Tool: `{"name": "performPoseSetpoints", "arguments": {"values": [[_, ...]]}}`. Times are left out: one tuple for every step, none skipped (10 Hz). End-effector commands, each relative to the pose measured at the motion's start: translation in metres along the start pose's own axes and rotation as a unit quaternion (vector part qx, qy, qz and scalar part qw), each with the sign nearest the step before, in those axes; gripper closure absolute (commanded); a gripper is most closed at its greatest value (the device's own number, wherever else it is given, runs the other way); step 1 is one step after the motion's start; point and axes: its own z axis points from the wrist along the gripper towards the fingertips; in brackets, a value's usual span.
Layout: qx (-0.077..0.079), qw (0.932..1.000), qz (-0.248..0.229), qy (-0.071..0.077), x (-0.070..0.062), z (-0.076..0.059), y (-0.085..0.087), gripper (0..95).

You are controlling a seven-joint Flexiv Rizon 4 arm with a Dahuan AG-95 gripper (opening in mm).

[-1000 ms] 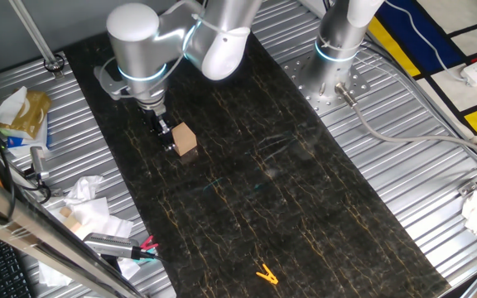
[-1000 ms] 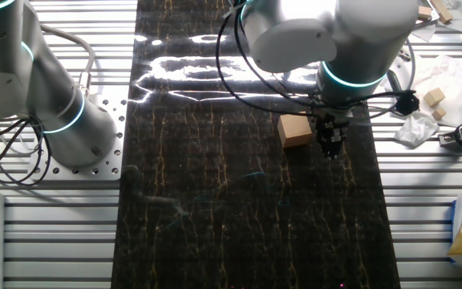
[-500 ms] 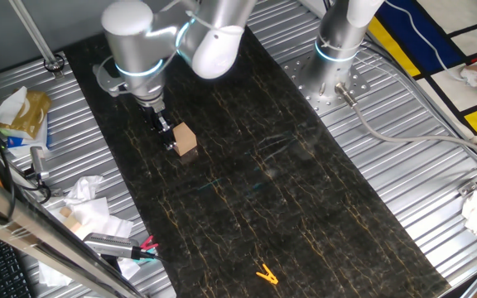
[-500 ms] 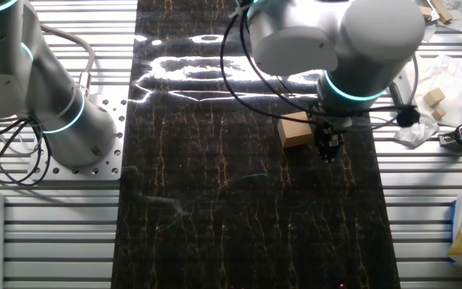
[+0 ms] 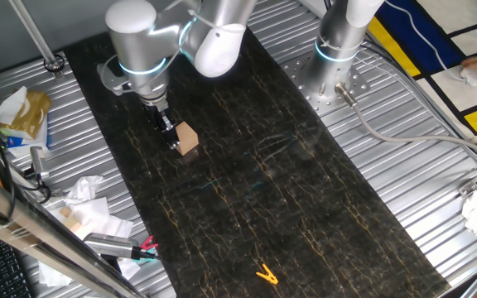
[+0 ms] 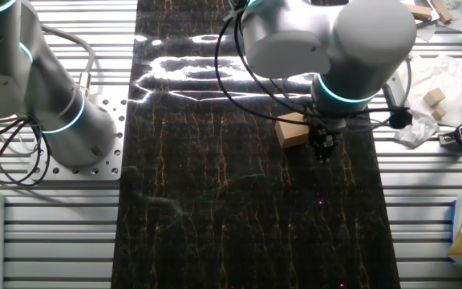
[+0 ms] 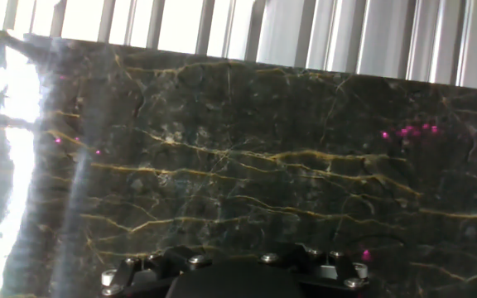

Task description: Approach and touch the side of the small block

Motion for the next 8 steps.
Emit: {"name": "performPoseSetpoints", "arguments": {"values": [[-0.001,1.0,0.001,0.0,0.0016,0.0023,0.0008,19.0],[-0.002,1.0,0.004,0.0,0.004,0.0033,0.0013,19.0],[-0.002,1.0,0.004,0.0,0.0072,0.0043,0.0016,19.0],[-0.002,1.0,0.004,0.001,0.0099,0.0051,0.002,19.0],[-0.002,1.0,0.004,0.003,0.0113,0.0055,0.0023,19.0],[-0.001,1.0,0.004,0.006,0.0111,0.005,0.0026,19.0],[0.002,1.0,0.003,0.006,0.0108,0.0044,0.0026,19.0],[0.012,0.9999,-0.007,0.006,0.0093,0.0015,0.0023,19.0]]}}
